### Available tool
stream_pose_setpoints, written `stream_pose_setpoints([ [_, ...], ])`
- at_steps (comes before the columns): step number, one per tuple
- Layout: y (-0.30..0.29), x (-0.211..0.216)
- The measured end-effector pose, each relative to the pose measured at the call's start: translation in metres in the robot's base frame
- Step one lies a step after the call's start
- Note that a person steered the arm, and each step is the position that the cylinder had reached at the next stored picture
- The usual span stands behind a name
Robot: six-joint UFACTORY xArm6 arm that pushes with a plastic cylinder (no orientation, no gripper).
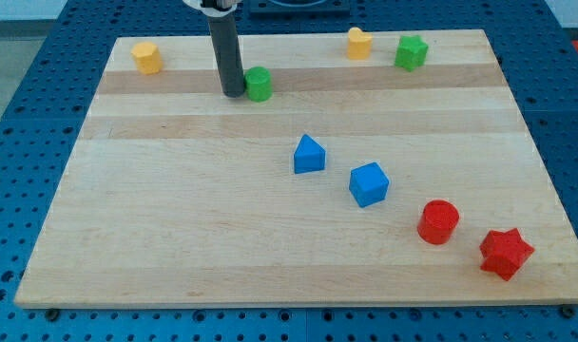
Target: Slide the green circle bottom of the yellow heart
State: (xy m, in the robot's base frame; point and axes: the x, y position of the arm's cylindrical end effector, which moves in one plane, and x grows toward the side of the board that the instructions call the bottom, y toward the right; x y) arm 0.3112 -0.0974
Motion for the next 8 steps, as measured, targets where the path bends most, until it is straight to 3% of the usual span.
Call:
stream_pose_setpoints([
  [1,0.025,-0.018],
  [3,0.065,-0.014],
  [6,0.069,0.018],
  [8,0.086,0.008],
])
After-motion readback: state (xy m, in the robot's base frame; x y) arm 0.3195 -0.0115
